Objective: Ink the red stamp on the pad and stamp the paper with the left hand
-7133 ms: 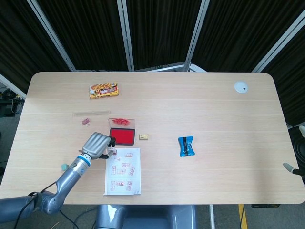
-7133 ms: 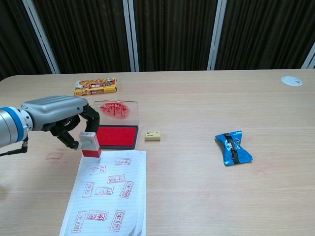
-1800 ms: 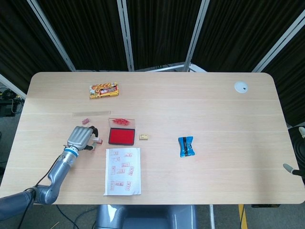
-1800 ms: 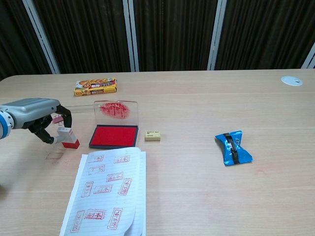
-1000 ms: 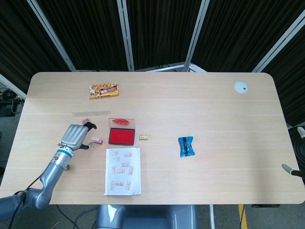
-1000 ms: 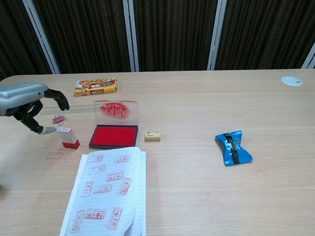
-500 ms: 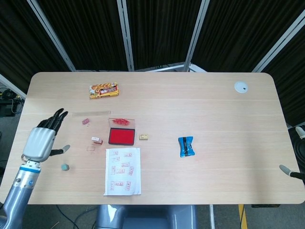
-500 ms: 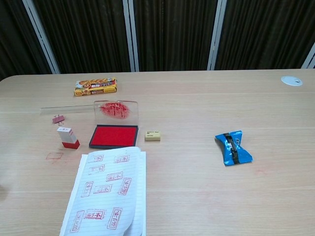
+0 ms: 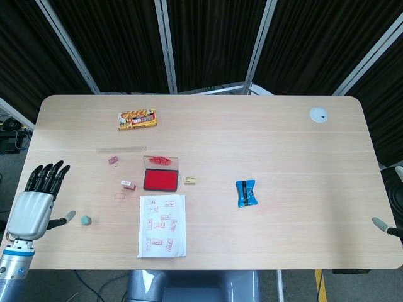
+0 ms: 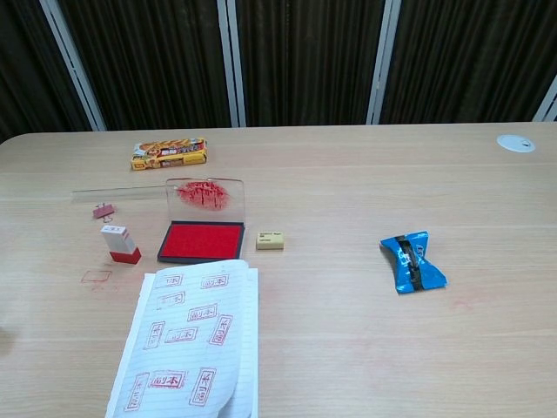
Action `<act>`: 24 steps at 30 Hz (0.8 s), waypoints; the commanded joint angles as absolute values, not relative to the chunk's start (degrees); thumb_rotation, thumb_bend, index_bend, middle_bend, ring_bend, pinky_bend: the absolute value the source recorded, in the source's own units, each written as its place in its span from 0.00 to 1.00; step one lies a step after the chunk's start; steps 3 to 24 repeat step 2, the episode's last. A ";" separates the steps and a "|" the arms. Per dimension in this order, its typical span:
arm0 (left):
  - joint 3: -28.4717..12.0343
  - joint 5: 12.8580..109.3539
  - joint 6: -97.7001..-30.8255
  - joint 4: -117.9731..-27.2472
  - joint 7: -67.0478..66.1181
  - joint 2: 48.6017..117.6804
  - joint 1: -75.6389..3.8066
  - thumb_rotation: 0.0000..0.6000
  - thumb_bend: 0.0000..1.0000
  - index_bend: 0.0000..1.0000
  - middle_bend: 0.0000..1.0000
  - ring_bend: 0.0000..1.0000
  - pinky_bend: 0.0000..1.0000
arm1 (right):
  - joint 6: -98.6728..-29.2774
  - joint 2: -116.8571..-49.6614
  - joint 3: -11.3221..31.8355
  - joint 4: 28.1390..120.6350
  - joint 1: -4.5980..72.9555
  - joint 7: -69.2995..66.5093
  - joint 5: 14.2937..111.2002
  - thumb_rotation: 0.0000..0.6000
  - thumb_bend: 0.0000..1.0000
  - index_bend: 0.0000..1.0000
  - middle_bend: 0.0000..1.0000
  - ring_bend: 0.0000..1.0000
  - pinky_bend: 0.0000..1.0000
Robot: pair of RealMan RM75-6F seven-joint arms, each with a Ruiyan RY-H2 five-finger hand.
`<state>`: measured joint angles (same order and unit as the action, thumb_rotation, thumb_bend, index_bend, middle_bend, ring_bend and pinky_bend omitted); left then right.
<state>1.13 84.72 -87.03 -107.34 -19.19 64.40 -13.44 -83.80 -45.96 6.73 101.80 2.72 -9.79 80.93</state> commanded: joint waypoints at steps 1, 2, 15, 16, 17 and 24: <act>0.79 84.63 -86.19 -106.93 -18.77 64.49 -13.51 1.00 0.00 0.00 0.00 0.00 0.00 | -83.70 -46.10 6.67 101.70 2.78 -9.32 80.83 1.00 0.00 0.00 0.00 0.00 0.00; 0.72 84.65 -86.01 -106.82 -18.71 64.45 -13.48 1.00 0.00 0.00 0.00 0.00 0.00 | -83.70 -46.14 6.65 101.73 2.78 -9.31 80.82 1.00 0.00 0.00 0.00 0.00 0.00; 0.72 84.65 -86.01 -106.82 -18.71 64.45 -13.48 1.00 0.00 0.00 0.00 0.00 0.00 | -83.70 -46.14 6.65 101.73 2.78 -9.31 80.82 1.00 0.00 0.00 0.00 0.00 0.00; 0.72 84.65 -86.01 -106.82 -18.71 64.45 -13.48 1.00 0.00 0.00 0.00 0.00 0.00 | -83.70 -46.14 6.65 101.73 2.78 -9.31 80.82 1.00 0.00 0.00 0.00 0.00 0.00; 0.72 84.65 -86.01 -106.82 -18.71 64.45 -13.48 1.00 0.00 0.00 0.00 0.00 0.00 | -83.70 -46.14 6.65 101.73 2.78 -9.31 80.82 1.00 0.00 0.00 0.00 0.00 0.00; 0.72 84.65 -86.01 -106.82 -18.71 64.45 -13.48 1.00 0.00 0.00 0.00 0.00 0.00 | -83.70 -46.14 6.65 101.73 2.78 -9.31 80.82 1.00 0.00 0.00 0.00 0.00 0.00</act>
